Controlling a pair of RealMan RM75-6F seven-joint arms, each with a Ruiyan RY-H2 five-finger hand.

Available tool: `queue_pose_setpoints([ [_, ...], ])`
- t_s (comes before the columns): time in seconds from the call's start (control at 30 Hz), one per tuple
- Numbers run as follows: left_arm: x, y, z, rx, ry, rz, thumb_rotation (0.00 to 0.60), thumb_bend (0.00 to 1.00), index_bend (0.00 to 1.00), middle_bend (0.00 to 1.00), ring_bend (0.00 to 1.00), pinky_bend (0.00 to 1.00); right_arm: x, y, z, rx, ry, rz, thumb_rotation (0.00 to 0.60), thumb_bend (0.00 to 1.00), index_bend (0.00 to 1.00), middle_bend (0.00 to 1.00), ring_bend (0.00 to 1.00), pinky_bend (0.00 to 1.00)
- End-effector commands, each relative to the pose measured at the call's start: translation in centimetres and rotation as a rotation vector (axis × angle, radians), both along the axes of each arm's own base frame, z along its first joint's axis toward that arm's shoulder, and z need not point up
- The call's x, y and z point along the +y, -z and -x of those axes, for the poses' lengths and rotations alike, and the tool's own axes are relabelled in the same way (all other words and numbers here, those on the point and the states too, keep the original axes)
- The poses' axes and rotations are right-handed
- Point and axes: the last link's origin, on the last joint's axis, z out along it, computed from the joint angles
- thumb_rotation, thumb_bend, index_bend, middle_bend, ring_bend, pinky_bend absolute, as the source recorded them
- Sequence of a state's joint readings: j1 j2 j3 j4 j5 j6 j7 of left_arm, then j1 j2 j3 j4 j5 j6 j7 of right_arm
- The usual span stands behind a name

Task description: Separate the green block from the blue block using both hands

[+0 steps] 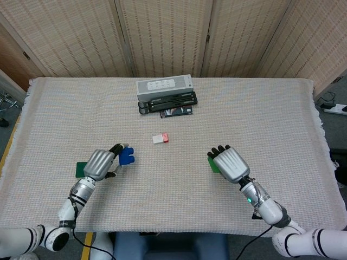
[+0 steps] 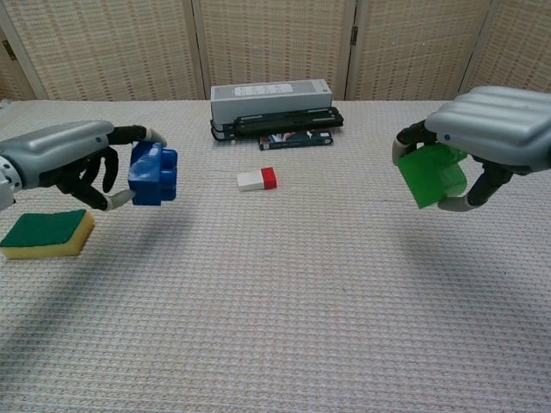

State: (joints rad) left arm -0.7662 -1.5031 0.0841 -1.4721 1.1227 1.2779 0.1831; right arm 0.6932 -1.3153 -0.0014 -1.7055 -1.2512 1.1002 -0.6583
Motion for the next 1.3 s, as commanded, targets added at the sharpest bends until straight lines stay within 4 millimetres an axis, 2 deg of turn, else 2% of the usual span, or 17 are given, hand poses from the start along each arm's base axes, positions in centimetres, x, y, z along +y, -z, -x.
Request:
queue_pose_setpoints([
  [0.03,-1.0,0.5,1.2,0.162,-0.024,-0.223,0.600,0.51,0.77,0.83,0.61,0.70,-0.2,0.1,0.1,0.040,0.003,0.011,0.600,0.34,0.80,0.74,0.62,0.47],
  [0.23,-1.0,0.3,2.0,0.218,-0.017,-0.259,0.600,0.51,0.77,0.83,0.60,0.69,-0.4,0.8,0.8,0.157,0.012,0.005,0.600,0.34,0.80,0.73,0.60,0.47],
  [0.47,-0.9,0.1,2.7,0.222,-0.032,-0.241,0.600,0.50,0.76,0.83,0.60,0.68,-0.6,1.7,1.0,0.166,0.051,-0.016,0.600,0.34,0.78,0.71,0.59,0.47],
  [0.53,-0.8,0.1,2.9,0.233,-0.037,-0.233,0.600,0.49,0.74,0.83,0.57,0.64,-0.6,2.0,1.1,0.165,0.059,-0.028,0.600,0.34,0.71,0.67,0.57,0.47],
  [0.57,-0.7,0.1,2.9,0.240,-0.035,-0.235,0.600,0.48,0.72,0.83,0.56,0.63,-0.6,2.1,1.1,0.159,0.066,-0.034,0.600,0.34,0.64,0.63,0.55,0.47],
  [0.63,-0.6,0.1,3.0,0.248,-0.035,-0.243,0.600,0.46,0.66,0.77,0.51,0.56,-0.7,2.1,1.0,0.149,0.074,-0.038,0.600,0.34,0.49,0.56,0.50,0.45],
  [0.67,-0.6,0.2,3.1,0.251,-0.047,-0.240,0.600,0.45,0.59,0.70,0.46,0.52,-0.8,2.1,1.0,0.145,0.076,-0.041,0.600,0.34,0.44,0.52,0.47,0.44],
  [0.77,-0.3,0.3,3.2,0.251,-0.088,-0.218,0.600,0.44,0.33,0.43,0.27,0.36,-1.0,1.7,0.8,0.120,0.090,-0.047,0.600,0.34,0.19,0.31,0.31,0.36],
  [0.83,-0.3,0.2,3.3,0.253,-0.110,-0.206,0.600,0.44,0.17,0.26,0.14,0.26,-1.1,1.4,0.7,0.109,0.107,-0.056,0.600,0.34,0.06,0.19,0.21,0.30],
  [0.87,-0.3,0.2,3.3,0.252,-0.117,-0.198,0.600,0.44,0.11,0.18,0.08,0.21,-1.1,1.2,0.7,0.105,0.114,-0.059,0.600,0.34,0.03,0.15,0.18,0.28],
  [0.93,-0.3,0.1,3.2,0.244,-0.126,-0.182,0.600,0.44,0.02,0.08,0.01,0.15,-1.1,0.9,0.6,0.097,0.124,-0.062,0.600,0.34,0.00,0.06,0.10,0.24],
  [1.0,-0.4,0.1,3.1,0.242,-0.125,-0.172,0.600,0.44,0.00,0.03,0.00,0.11,-1.1,0.8,0.6,0.096,0.129,-0.064,0.600,0.34,0.00,0.02,0.05,0.22],
  [1.13,-0.5,0.0,2.9,0.231,-0.118,-0.167,0.600,0.43,0.00,0.00,0.00,0.05,-0.9,0.6,0.8,0.108,0.148,-0.072,0.600,0.34,0.00,0.00,0.00,0.17],
  [1.3,-0.6,-0.3,2.5,0.216,-0.106,-0.170,0.600,0.41,0.00,0.00,0.00,0.00,-0.8,0.3,0.7,0.100,0.170,-0.075,0.600,0.34,0.00,0.00,0.00,0.15],
])
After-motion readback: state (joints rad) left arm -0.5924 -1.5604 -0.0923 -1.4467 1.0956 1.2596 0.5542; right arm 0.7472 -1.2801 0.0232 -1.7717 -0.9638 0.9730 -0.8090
